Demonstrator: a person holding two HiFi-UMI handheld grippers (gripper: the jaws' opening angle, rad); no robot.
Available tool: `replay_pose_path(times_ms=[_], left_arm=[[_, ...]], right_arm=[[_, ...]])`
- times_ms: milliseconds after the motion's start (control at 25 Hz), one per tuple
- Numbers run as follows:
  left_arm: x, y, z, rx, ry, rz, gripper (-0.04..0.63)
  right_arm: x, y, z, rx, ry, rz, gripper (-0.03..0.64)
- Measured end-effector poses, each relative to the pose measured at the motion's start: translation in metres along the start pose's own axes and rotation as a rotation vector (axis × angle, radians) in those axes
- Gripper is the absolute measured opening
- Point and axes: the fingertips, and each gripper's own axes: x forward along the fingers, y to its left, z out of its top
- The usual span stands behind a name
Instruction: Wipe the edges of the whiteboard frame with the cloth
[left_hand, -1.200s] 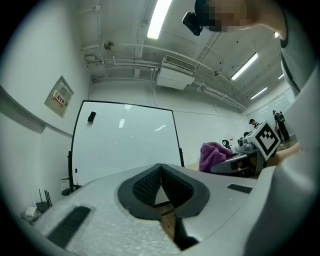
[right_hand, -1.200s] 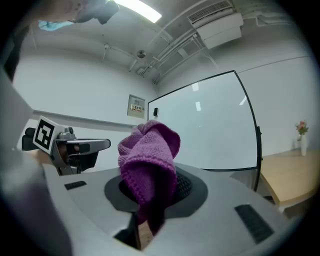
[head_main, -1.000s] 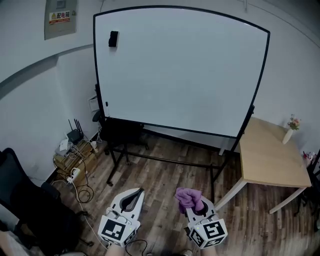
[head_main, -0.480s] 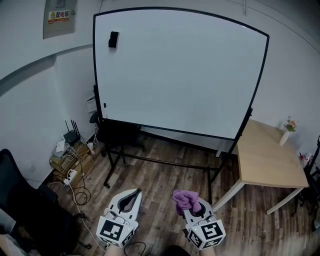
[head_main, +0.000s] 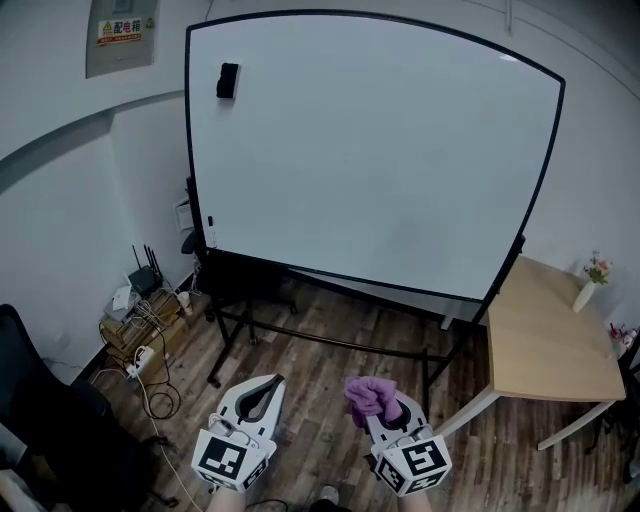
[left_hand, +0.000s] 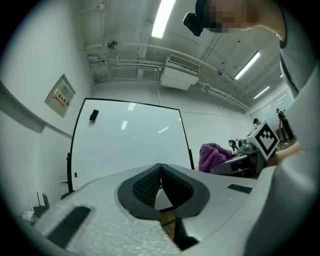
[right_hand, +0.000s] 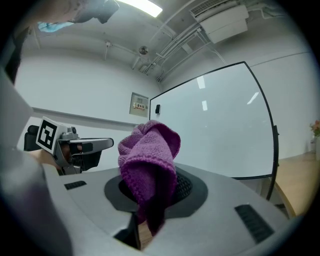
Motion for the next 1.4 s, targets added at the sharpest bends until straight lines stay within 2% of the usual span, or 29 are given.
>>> replay_pose_path(times_ms=[400, 680, 920, 1120, 1400], left_arm=[[0.058, 0.036, 0.001, 0.030, -0.003, 0.078, 0.017], [0.068, 0.045, -0.013, 0.029, 0.019, 0.124, 0.017], [0.066, 0.073, -0.016, 0.036, 0.025, 0.168, 0.017], [0.072, 0.105, -0.021, 0.034, 0.024, 0.160, 0.017], [0.084, 0.171, -0.028, 0.038, 0.023, 0.112, 0.017]], right_arm=[[0.070, -0.042, 0.012, -0.002, -0.020, 0.090, 0.081], [0.096, -0.049, 0.002, 0.010, -0.005, 0.144, 0.081], [0.125, -0.040, 0.000, 0.012, 0.000, 0.181, 0.081], [0.155, -0.029, 0.002, 0.009, -0.002, 0.178, 0.081], [0.216, -0.013, 0.005, 0.039, -0.011, 0.122, 0.081]])
